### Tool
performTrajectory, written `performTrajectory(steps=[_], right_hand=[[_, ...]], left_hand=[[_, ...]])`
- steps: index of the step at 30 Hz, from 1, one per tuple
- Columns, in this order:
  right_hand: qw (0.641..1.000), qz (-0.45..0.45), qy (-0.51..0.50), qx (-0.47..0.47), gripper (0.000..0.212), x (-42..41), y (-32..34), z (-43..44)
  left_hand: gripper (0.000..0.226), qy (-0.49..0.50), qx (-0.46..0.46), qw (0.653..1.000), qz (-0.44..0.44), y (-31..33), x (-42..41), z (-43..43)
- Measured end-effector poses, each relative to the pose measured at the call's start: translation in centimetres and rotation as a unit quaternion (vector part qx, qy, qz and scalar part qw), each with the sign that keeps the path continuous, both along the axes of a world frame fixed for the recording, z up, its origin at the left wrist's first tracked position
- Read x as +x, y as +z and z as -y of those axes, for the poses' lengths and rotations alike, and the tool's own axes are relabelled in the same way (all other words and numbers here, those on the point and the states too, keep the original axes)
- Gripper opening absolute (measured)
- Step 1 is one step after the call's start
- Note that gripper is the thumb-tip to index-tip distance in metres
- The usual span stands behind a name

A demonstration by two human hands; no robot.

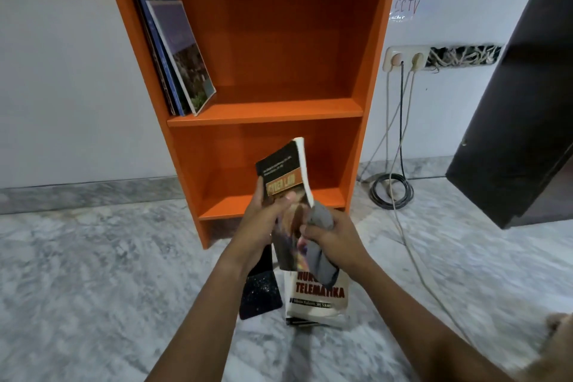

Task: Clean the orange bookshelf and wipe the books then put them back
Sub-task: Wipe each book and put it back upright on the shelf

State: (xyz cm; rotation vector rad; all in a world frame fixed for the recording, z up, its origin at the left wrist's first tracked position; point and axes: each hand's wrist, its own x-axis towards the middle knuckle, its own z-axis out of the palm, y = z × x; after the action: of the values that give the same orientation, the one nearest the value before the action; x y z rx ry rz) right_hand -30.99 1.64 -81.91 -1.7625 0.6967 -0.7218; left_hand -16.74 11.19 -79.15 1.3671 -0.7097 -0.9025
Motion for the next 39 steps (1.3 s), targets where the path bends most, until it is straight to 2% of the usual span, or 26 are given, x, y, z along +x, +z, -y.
performTrajectory(steps=[3,5,7,9,12,15,19,22,26,28,29,31,33,35,37,38,39], right_hand=[[0.976,-0.089,0.052,-0.189,0.011,1.1,-1.1,-2.1],[0.953,-0.118,0.064,-0.271,0.030,1.6,-1.3,-3.2],[0.942,-0.134,0.077,-0.297,0.053,2.0,-1.2,-3.5],[0.936,-0.137,0.092,-0.310,0.061,2.4,-1.1,-3.2],[0.945,-0.087,0.070,-0.307,0.060,3.1,-0.4,-2.4],[0.944,-0.048,-0.014,-0.327,0.056,3.8,0.9,-1.0],[0.958,-0.066,-0.118,-0.252,0.057,3.4,2.0,1.6],[0.970,-0.066,-0.156,-0.172,0.044,2.5,2.1,2.8],[0.986,-0.010,-0.097,-0.136,0.011,1.0,1.3,2.7],[0.998,0.015,-0.019,-0.054,0.007,0.3,0.8,2.8],[0.999,0.019,0.026,0.015,0.009,-0.1,0.6,3.0],[0.983,0.018,0.098,0.155,0.030,-0.8,-0.3,3.1],[0.971,0.013,0.107,0.212,0.053,-1.2,-0.9,2.9],[0.977,0.024,0.060,0.205,0.053,-1.0,-0.6,2.7],[0.987,0.036,0.003,0.155,0.024,-0.7,-0.1,2.7],[0.993,0.033,-0.019,0.111,0.009,-0.4,0.3,2.6],[0.998,0.025,-0.036,0.052,0.007,-0.2,0.5,2.4]], left_hand=[[0.095,0.080,-0.007,0.995,-0.065,0.7,0.0,1.0],[0.068,0.119,0.012,0.982,-0.143,0.5,0.3,1.0],[0.051,0.126,-0.006,0.965,-0.231,0.4,0.2,0.5],[0.048,0.085,-0.052,0.954,-0.283,0.6,-0.1,0.0],[0.055,0.012,-0.108,0.945,-0.308,0.6,-0.9,-0.1],[0.056,-0.027,-0.084,0.944,-0.318,1.3,-1.9,-0.2],[0.065,-0.043,-0.079,0.951,-0.296,1.9,-3.1,-0.4],[0.066,0.005,-0.115,0.946,-0.303,1.7,-2.8,-0.3],[0.063,0.064,-0.154,0.945,-0.283,1.5,-1.0,-0.4],[0.063,0.084,-0.180,0.939,-0.282,1.5,0.4,-0.8],[0.061,0.095,-0.196,0.935,-0.279,1.6,1.0,-1.0],[0.055,0.127,-0.210,0.934,-0.260,1.6,2.1,-1.3],[0.052,0.136,-0.196,0.938,-0.251,1.3,2.4,-1.3],[0.048,0.172,-0.128,0.950,-0.227,0.3,2.6,-1.0],[0.045,0.231,-0.030,0.960,-0.157,-0.9,2.7,-0.4],[0.050,0.245,0.006,0.961,-0.128,-1.5,2.4,-0.2],[0.056,0.243,0.027,0.964,-0.106,-1.8,1.8,0.0]])
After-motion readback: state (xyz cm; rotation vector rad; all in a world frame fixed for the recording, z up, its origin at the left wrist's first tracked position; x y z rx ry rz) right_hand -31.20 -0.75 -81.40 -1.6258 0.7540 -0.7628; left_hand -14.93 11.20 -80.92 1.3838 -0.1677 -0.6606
